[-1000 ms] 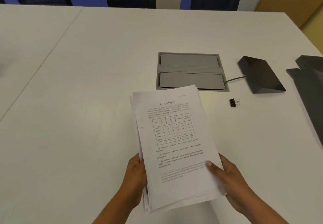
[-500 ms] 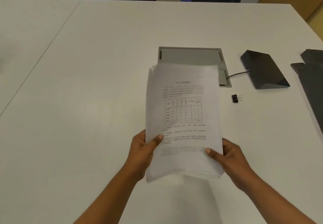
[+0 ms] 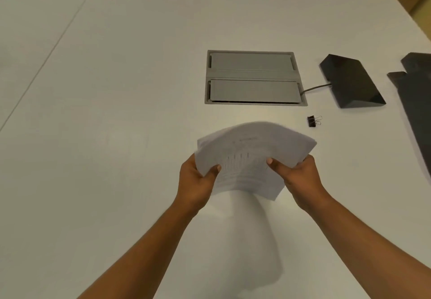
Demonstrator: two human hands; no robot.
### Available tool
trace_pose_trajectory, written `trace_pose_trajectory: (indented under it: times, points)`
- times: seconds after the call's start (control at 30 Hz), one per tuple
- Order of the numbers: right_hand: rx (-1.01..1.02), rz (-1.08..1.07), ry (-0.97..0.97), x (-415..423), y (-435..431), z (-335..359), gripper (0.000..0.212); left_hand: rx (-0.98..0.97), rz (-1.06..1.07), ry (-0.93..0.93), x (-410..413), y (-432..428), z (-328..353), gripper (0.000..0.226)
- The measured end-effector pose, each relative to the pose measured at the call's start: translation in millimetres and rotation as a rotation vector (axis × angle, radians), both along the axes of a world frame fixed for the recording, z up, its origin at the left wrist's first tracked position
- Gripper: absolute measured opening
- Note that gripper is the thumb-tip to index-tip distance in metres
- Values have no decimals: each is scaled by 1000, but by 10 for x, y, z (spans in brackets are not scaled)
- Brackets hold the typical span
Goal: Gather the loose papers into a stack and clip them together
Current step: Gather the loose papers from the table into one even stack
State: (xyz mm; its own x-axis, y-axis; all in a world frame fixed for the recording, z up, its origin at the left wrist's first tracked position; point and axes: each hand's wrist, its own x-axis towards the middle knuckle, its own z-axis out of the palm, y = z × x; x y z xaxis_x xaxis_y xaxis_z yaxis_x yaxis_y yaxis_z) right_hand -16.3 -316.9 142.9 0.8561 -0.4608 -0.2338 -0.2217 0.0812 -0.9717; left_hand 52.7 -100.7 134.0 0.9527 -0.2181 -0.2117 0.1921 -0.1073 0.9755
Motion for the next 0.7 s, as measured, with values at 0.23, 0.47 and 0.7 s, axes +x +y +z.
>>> trace_pose_trajectory:
  times: [0.23,0.47,0.7]
  points:
    - [-31,44,-122,-51,-12,180,31,-69,-11,-121,8,-54,277,27]
    - [-4,39,-178,-12,-89,332,36,-204,-18,-193,23,-128,438,40]
    - [38,10,-150,-23,-99,337,31,-265,-25,-182,64,-104,433,42]
